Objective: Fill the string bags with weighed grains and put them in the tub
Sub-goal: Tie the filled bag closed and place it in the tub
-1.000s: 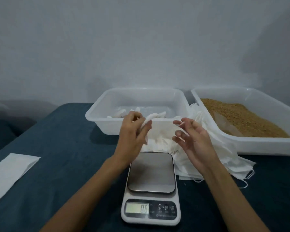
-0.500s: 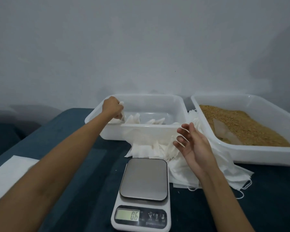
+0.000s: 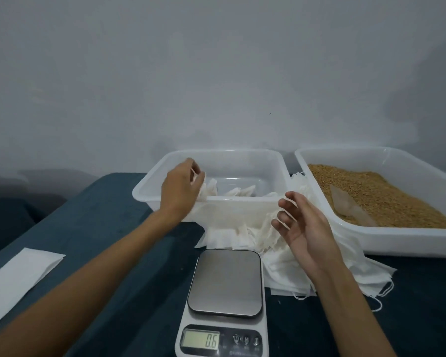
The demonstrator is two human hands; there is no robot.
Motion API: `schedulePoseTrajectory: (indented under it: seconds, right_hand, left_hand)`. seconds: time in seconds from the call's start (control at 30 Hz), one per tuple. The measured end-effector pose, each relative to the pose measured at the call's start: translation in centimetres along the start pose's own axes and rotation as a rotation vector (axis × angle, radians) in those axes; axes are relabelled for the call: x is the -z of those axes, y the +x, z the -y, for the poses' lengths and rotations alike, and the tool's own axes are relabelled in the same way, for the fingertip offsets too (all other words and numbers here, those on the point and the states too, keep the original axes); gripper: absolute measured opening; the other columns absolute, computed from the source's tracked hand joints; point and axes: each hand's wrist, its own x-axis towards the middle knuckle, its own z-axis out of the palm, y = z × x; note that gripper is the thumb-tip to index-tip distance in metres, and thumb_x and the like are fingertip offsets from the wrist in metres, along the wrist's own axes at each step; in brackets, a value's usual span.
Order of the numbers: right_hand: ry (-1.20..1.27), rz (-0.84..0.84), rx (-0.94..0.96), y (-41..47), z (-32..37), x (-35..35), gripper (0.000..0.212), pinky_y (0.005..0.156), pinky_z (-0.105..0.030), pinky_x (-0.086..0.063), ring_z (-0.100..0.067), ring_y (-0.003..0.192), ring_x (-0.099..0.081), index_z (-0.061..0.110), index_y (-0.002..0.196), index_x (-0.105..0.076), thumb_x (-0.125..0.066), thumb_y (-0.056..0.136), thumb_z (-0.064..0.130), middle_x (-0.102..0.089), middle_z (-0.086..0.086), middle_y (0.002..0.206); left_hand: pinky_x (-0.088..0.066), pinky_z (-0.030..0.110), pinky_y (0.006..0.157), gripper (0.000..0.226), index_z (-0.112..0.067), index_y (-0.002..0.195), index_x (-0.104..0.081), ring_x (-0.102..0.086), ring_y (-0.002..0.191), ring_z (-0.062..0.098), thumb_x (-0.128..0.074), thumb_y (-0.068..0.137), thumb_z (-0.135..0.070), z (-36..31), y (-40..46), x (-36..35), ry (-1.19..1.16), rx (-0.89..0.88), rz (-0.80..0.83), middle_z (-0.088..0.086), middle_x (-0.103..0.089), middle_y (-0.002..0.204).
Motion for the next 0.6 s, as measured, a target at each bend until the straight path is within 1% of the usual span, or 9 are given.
schedulePoseTrajectory:
  seconds: [0.07, 0.1, 0.17, 0.2, 0.3, 0.4, 0.43, 0.53, 0.6]
  right_hand:
    - [-0.005, 0.017, 0.019, -0.1, -0.1, 0.1, 0.015, 0.066, -0.03, -0.056, -0.013, 0.06, -0.054, 0.015, 0.093, -0.071, -0.058, 0.098, 0.012, -0.066, -0.005, 0.089]
    - [-0.018, 0.029, 0.031, -0.1, -0.2, 0.1, 0.013, 0.067, -0.031, -0.056, -0.014, 0.061, -0.053, 0.014, 0.09, -0.07, -0.059, 0.095, 0.008, -0.065, -0.005, 0.089]
    - [-0.046, 0.063, 0.054, -0.3, -0.1, -0.1, 0.003, 0.068, -0.031, -0.054, -0.014, 0.062, -0.051, 0.009, 0.089, -0.068, -0.066, 0.087, 0.01, -0.063, -0.006, 0.09]
    - [-0.062, 0.075, 0.064, -0.3, -0.3, -0.1, 0.009, 0.067, -0.032, -0.053, -0.014, 0.062, -0.051, 0.006, 0.09, -0.068, -0.069, 0.083, 0.013, -0.063, -0.006, 0.09]
    - [-0.172, 0.06, 0.056, -0.3, -0.8, -0.3, 0.006, 0.066, -0.033, -0.05, -0.015, 0.061, -0.051, 0.005, 0.084, -0.071, -0.067, 0.088, 0.009, -0.061, -0.008, 0.085]
    - [-0.254, 0.033, 0.048, -0.2, -1.5, -0.2, 0.018, 0.063, -0.033, -0.049, -0.017, 0.057, -0.052, 0.009, 0.077, -0.073, -0.063, 0.092, 0.006, -0.06, -0.009, 0.08]
    - [-0.269, 0.022, 0.041, -0.1, -1.7, -0.2, 0.016, 0.061, -0.032, -0.049, -0.017, 0.056, -0.052, 0.01, 0.077, -0.074, -0.064, 0.09, 0.008, -0.06, -0.009, 0.08]
    - [-0.321, 0.004, 0.035, 0.2, -2.1, 0.2, 0.018, 0.057, -0.031, -0.048, -0.018, 0.056, -0.053, 0.013, 0.078, -0.075, -0.064, 0.091, 0.008, -0.063, -0.008, 0.085]
    - [-0.381, 0.019, 0.035, 0.3, -2.3, 0.3, 0.019, 0.055, -0.03, -0.049, -0.018, 0.058, -0.055, 0.012, 0.081, -0.076, -0.062, 0.094, 0.007, -0.067, -0.006, 0.086]
  left_hand:
    - [-0.04, 0.029, 0.053, 0.028, -0.021, 0.076, -0.056, -0.048, 0.056, 0.008, -0.068, 0.1, -0.028, -0.6, -3.8, 0.6, 0.035, -0.126, 0.063, -0.012, -0.051, 0.061]
    - [-0.039, 0.029, 0.052, 0.034, -0.021, 0.07, -0.054, -0.047, 0.054, 0.008, -0.068, 0.1, -0.03, -0.6, -5.5, 0.8, 0.072, -0.137, 0.121, -0.012, -0.05, 0.058]
    - [-0.039, 0.029, 0.053, 0.038, -0.022, 0.067, -0.057, -0.051, 0.057, 0.01, -0.067, 0.1, -0.036, -0.1, -7.8, 0.4, 0.148, -0.066, 0.26, -0.011, -0.053, 0.058]
    - [-0.043, 0.03, 0.056, 0.036, -0.021, 0.071, -0.062, -0.055, 0.062, 0.012, -0.066, 0.1, -0.041, 0.3, -8.4, 0.0, 0.171, -0.002, 0.315, -0.011, -0.058, 0.063]
    - [-0.052, 0.033, 0.069, 0.035, -0.018, 0.085, -0.067, -0.063, 0.078, 0.015, -0.068, 0.096, -0.051, 0.7, -8.3, -1.5, 0.161, 0.217, 0.409, -0.008, -0.066, 0.08]
    - [-0.043, 0.03, 0.062, 0.038, -0.017, 0.07, -0.054, -0.056, 0.069, 0.018, -0.076, 0.092, -0.038, 0.7, -7.8, -3.0, 0.047, 0.276, 0.417, -0.005, -0.058, 0.071]
    - [-0.042, 0.028, 0.062, 0.037, -0.014, 0.069, -0.054, -0.056, 0.068, 0.019, -0.077, 0.092, -0.03, 0.6, -7.8, -3.4, -0.022, 0.274, 0.393, -0.002, -0.057, 0.07]
    - [-0.039, 0.016, 0.065, 0.021, -0.015, 0.076, -0.065, -0.052, 0.067, 0.004, -0.073, 0.096, -0.015, 0.1, -8.1, -3.2, -0.28, 0.231, 0.245, -0.006, -0.06, 0.078]
    - [-0.041, 0.025, 0.067, 0.025, -0.012, 0.075, -0.066, -0.049, 0.065, 0.005, -0.069, 0.1, -0.017, -0.3, -8.3, -2.8, -0.467, 0.236, 0.228, -0.004, -0.06, 0.073]
